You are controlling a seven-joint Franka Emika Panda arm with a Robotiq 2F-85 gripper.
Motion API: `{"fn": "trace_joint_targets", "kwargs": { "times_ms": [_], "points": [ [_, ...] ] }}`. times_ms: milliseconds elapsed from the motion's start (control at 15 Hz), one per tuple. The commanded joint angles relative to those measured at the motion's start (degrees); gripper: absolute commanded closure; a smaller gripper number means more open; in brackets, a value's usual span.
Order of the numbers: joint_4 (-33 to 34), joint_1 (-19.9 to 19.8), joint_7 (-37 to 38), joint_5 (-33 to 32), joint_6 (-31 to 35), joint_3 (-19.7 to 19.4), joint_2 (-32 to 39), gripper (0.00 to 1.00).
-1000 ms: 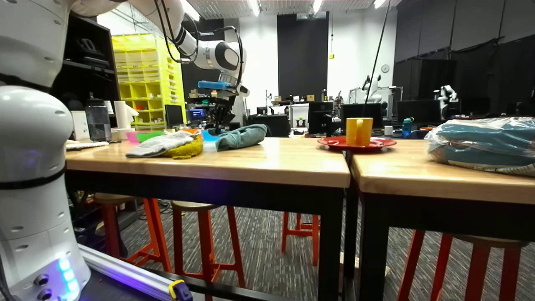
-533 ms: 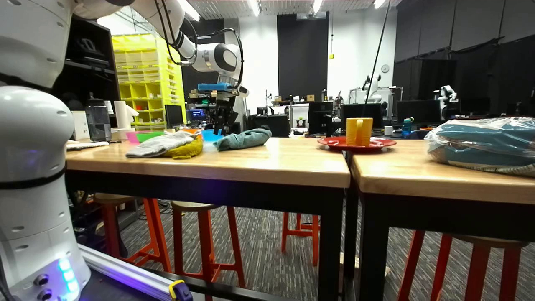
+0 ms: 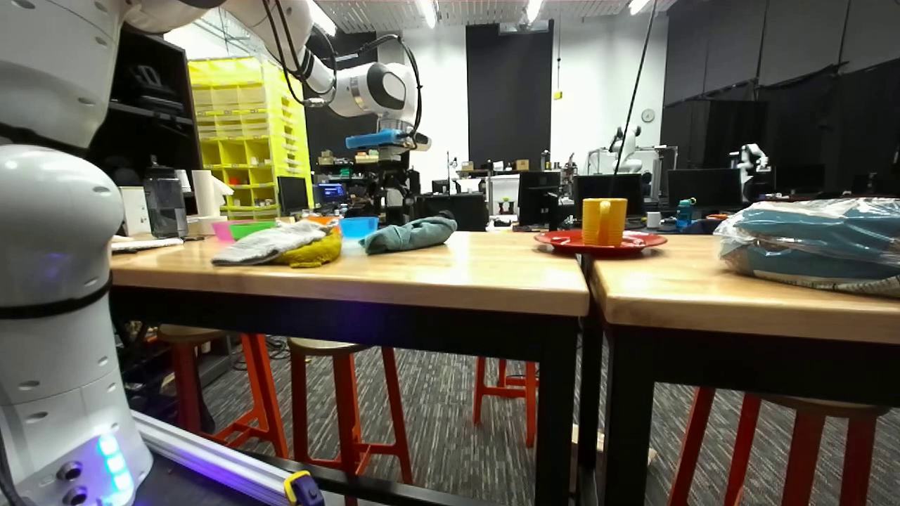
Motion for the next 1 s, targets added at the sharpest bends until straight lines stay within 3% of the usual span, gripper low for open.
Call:
{"fn": "trace_joint_targets", "kwargs": {
  "times_ms": [0, 267, 333, 400, 533, 933],
  "points": [
    [1.5, -1.0, -1.2, -1.6, 1.7, -0.7, 1.0, 0.0],
    [2.4, -2.2, -1.8, -1.4, 2.8, -1.2, 2.2, 0.04],
    [2.5, -2.5, -2.1, -1.5, 3.1, -1.3, 2.6, 0.27],
    [2.7, -2.7, -2.2, -1.5, 3.2, -1.4, 3.0, 0.29],
    [3.1, -3.1, -2.3, -1.5, 3.8, -1.6, 3.9, 0.43],
    [4.9, -3.8, -2.1, -1.3, 5.1, -1.8, 7.9, 0.91]
  ]
}}
